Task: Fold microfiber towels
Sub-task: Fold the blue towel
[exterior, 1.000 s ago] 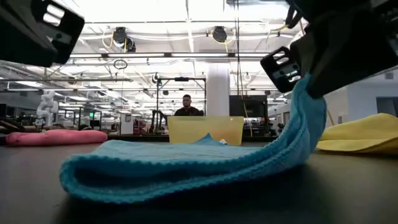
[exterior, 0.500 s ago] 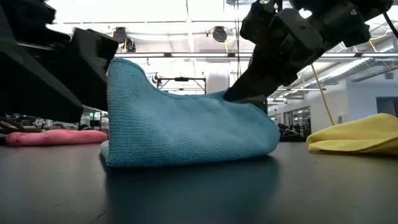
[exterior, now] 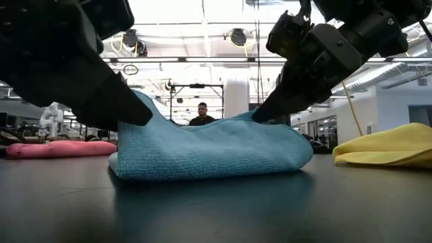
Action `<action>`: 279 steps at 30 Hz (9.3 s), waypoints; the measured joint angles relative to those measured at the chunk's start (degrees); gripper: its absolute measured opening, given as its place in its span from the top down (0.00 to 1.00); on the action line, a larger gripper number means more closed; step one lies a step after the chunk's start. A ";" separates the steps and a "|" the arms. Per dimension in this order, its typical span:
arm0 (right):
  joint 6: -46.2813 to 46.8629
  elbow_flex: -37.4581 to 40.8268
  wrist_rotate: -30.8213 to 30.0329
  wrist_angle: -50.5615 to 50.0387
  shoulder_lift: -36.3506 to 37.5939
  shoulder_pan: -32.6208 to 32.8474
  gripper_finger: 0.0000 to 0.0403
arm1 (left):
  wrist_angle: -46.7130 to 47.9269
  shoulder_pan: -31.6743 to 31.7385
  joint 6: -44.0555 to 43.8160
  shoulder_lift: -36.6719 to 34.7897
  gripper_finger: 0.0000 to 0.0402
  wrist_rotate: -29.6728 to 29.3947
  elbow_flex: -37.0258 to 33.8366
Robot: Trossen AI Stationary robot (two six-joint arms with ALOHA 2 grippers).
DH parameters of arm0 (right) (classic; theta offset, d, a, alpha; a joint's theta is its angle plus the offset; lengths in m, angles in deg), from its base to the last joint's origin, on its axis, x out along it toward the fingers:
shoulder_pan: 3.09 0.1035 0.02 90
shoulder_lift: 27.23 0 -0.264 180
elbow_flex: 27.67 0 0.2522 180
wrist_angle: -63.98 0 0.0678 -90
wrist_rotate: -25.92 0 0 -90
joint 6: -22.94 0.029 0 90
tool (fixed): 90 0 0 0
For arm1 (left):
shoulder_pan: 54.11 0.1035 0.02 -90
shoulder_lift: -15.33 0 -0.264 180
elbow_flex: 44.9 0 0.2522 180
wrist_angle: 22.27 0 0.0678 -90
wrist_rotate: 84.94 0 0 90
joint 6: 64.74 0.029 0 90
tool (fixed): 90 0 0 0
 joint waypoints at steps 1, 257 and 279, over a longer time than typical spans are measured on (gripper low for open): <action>-0.05 0.00 0.01 -0.01 0.00 0.01 1.00 | 0.02 0.29 -1.39 0.00 0.37 0.45 0.00; -9.23 1.97 7.51 -0.43 0.31 -9.56 1.00 | 13.83 0.55 -12.78 -7.48 0.64 -9.95 -2.36; -16.72 -4.58 10.20 17.79 -11.63 4.68 0.85 | 19.35 16.83 -1.76 -5.46 0.64 -8.63 -2.43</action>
